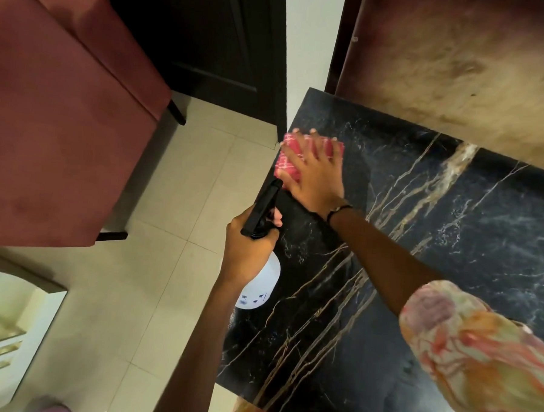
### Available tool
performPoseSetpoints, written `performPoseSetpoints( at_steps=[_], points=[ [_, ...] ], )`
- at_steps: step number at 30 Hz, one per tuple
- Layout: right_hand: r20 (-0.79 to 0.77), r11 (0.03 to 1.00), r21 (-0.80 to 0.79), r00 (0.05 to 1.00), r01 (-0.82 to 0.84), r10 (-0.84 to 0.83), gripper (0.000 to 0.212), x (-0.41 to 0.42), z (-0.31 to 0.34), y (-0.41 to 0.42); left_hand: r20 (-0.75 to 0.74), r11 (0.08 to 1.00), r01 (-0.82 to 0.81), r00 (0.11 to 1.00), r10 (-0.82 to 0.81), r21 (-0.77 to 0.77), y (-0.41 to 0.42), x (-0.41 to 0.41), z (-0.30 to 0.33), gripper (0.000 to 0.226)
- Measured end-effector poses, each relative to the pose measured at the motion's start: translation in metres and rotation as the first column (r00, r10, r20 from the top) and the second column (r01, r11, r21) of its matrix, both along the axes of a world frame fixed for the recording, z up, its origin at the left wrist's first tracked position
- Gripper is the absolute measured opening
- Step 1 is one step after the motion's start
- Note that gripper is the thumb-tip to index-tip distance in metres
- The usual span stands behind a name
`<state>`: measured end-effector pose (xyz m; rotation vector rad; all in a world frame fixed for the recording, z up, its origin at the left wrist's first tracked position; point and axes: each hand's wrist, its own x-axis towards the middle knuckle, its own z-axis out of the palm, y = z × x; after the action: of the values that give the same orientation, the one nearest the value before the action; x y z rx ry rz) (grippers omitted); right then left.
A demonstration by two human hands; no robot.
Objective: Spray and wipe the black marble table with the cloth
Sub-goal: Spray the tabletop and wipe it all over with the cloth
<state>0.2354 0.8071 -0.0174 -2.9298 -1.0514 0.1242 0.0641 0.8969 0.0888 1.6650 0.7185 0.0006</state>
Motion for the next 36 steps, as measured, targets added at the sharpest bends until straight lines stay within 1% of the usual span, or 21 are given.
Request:
performPoseSetpoints(
  at_steps=[1,3,5,6,7,8,10,13,16,18,20,22,24,26,28,31,33,36],
  points=[
    [0.009,0.999,-0.001,0.999,-0.050,0.050,0.065,-0.008,0.000,0.007,0.005,1.000,0.003,1.000,-0.003,0.007,0.000,0.005,0.001,0.030],
    [-0.009,0.980,0.054,0.981,-0.191,0.191,0.063,-0.023,0.000,0.002,0.003,1.000,-0.003,1.000,0.003,0.007,-0.002,0.013,0.002,0.025],
    [0.012,0.940,0.079,0.943,-0.331,0.331,0.056,-0.031,-0.004,-0.023,-0.010,1.000,-0.009,1.000,0.009,0.006,-0.002,0.021,0.002,0.027],
    [0.023,0.929,0.064,0.932,-0.363,0.363,0.057,-0.029,-0.006,-0.039,-0.010,1.000,-0.006,1.000,0.006,-0.002,-0.001,0.024,0.002,0.029],
    [0.027,0.932,0.049,0.934,-0.358,0.357,0.059,-0.022,-0.008,-0.056,-0.003,1.000,-0.001,1.000,0.001,-0.012,0.000,0.028,0.001,0.029],
    [0.029,0.947,0.044,0.947,-0.319,0.318,0.061,-0.010,-0.008,-0.068,0.008,1.000,0.000,1.000,0.001,-0.021,0.001,0.031,0.000,0.030],
    [0.021,0.980,0.028,0.980,-0.199,0.199,0.063,0.020,-0.006,-0.079,0.018,0.999,0.000,1.000,0.001,-0.034,0.001,0.037,-0.001,0.033],
    [0.002,0.998,0.027,0.999,-0.049,0.049,0.063,0.065,0.001,-0.055,0.030,1.000,0.026,0.999,-0.025,-0.018,-0.001,0.044,-0.004,0.033],
    [0.007,0.999,0.025,0.999,0.043,-0.043,0.062,0.083,0.003,-0.010,0.039,0.999,0.033,0.999,-0.033,-0.006,-0.001,0.050,-0.005,0.035],
    [0.012,1.000,0.015,1.000,0.021,-0.021,0.063,0.075,0.002,0.010,0.039,1.000,0.031,0.999,-0.031,-0.001,-0.001,0.055,-0.006,0.036],
    [0.008,0.995,0.015,0.995,-0.098,0.098,0.066,0.058,0.000,0.012,0.041,0.999,0.037,0.999,-0.037,-0.001,-0.002,0.059,-0.007,0.035],
    [0.018,0.972,0.011,0.972,-0.233,0.233,0.065,0.045,-0.003,-0.008,0.044,0.999,0.049,0.998,-0.049,0.001,-0.002,0.063,-0.008,0.031],
    [0.056,0.960,0.024,0.959,-0.279,0.277,0.062,0.049,-0.008,-0.039,0.044,0.999,0.051,0.998,-0.050,-0.007,-0.001,0.065,-0.009,0.031],
    [0.066,0.980,0.054,0.980,-0.189,0.185,0.062,0.063,-0.009,-0.065,0.049,0.999,0.048,0.998,-0.047,-0.020,0.000,0.068,-0.009,0.034],
    [0.045,0.996,0.081,0.999,-0.032,0.028,0.062,0.083,-0.006,-0.071,0.066,0.998,0.055,0.996,-0.053,-0.022,0.000,0.068,-0.010,0.036],
    [0.011,0.987,0.082,0.990,0.142,-0.143,0.063,0.107,0.000,-0.035,0.098,0.997,0.075,0.992,-0.074,-0.009,-0.003,0.067,-0.012,0.035],
    [0.000,0.982,0.062,0.984,0.179,-0.179,0.062,0.113,0.001,0.000,0.128,0.996,0.085,0.988,-0.085,0.004,-0.005,0.066,-0.013,0.033],
    [-0.009,0.992,0.032,0.993,0.122,-0.121,0.062,0.105,0.001,0.033,0.164,0.996,0.088,0.982,-0.092,0.033,-0.006,0.065,-0.014,0.032]
  ],
)
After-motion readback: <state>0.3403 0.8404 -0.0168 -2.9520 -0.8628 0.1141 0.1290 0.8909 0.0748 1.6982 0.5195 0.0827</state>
